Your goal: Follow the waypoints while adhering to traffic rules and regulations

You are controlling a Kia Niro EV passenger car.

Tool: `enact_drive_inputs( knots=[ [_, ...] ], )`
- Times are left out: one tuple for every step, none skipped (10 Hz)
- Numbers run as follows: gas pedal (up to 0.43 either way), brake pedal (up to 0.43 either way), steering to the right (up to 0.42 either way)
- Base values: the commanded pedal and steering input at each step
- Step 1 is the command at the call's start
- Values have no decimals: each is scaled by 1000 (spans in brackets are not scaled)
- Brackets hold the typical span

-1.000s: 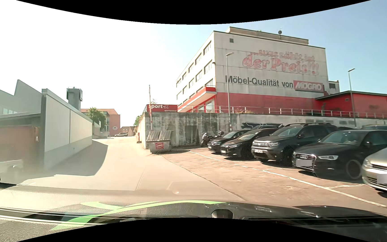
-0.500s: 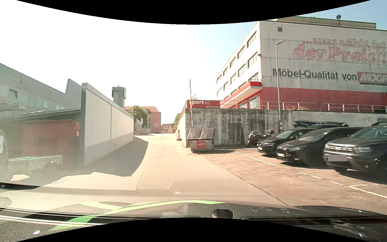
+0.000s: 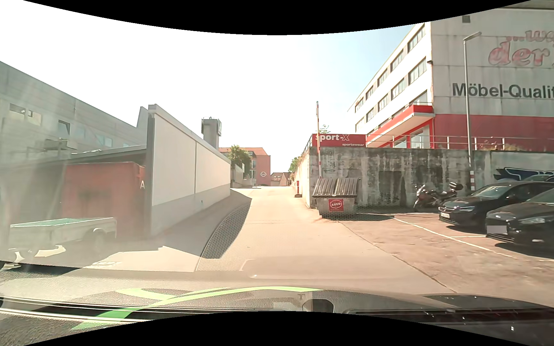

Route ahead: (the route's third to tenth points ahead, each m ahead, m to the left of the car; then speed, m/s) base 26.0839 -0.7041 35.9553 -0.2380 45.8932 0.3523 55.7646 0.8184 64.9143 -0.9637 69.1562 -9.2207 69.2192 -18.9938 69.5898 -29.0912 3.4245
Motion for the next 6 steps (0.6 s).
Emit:
enact_drive_inputs(
  knots=[
    [177,0,-216],
    [177,0,-186],
    [177,0,-155],
    [177,0,-131],
    [177,0,-103],
    [177,0,-91]
  ],
)
